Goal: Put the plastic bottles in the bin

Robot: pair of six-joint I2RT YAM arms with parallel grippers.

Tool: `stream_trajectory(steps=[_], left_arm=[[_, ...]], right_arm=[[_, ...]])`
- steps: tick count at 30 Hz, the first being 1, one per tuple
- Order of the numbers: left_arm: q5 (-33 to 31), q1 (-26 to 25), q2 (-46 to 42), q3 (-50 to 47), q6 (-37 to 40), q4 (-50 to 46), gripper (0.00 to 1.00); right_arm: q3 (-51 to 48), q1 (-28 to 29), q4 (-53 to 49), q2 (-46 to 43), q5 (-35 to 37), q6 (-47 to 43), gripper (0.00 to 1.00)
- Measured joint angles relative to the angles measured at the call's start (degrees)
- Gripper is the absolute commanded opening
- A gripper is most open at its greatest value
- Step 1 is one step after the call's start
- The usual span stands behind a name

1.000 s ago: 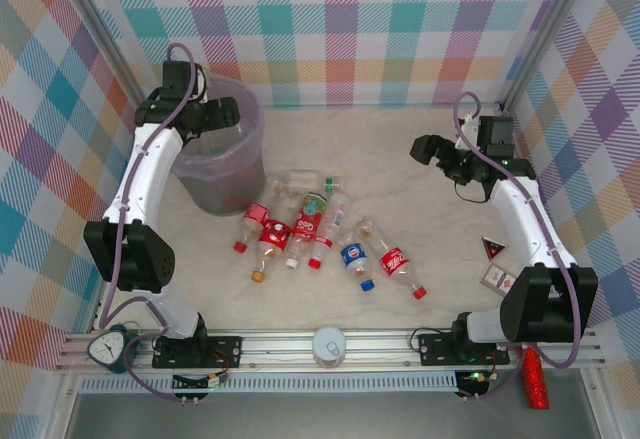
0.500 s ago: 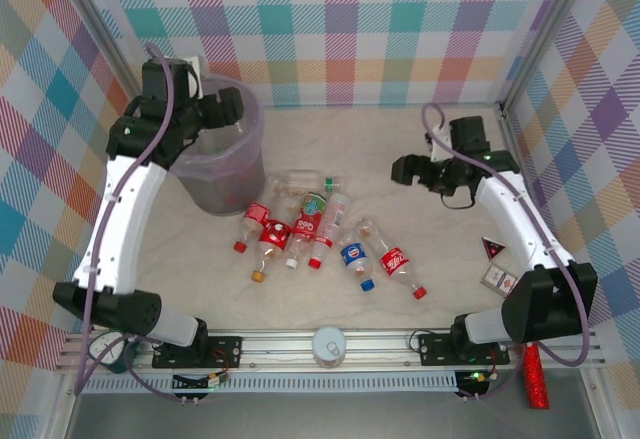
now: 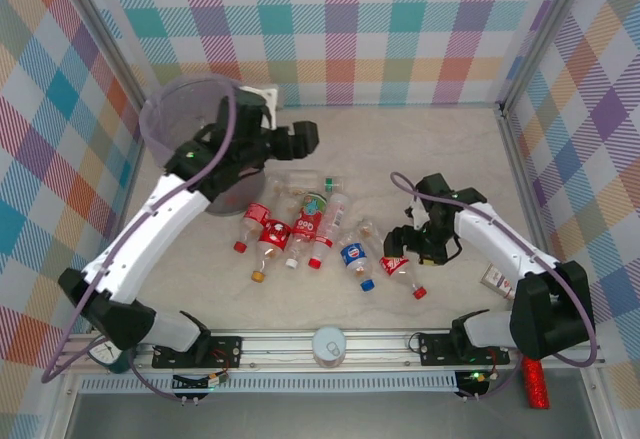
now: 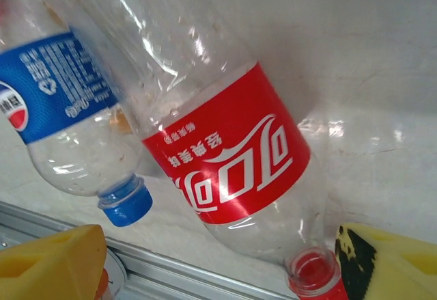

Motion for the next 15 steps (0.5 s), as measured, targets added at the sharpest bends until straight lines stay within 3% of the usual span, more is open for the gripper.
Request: stream_trajectory(steps=[10, 15], left_arm=[[2.6, -4.7, 6.1, -6.0, -6.1, 8.1, 0.87], [2.8, -5.5, 6.4, -6.0, -7.1, 10.6, 0.87]], right_arm=[[-4.5, 1.6, 6.3, 4.2, 1.8, 3.6, 0.89], [-5.4, 1.5, 9.7, 6.6, 3.7, 4.5, 0.81]])
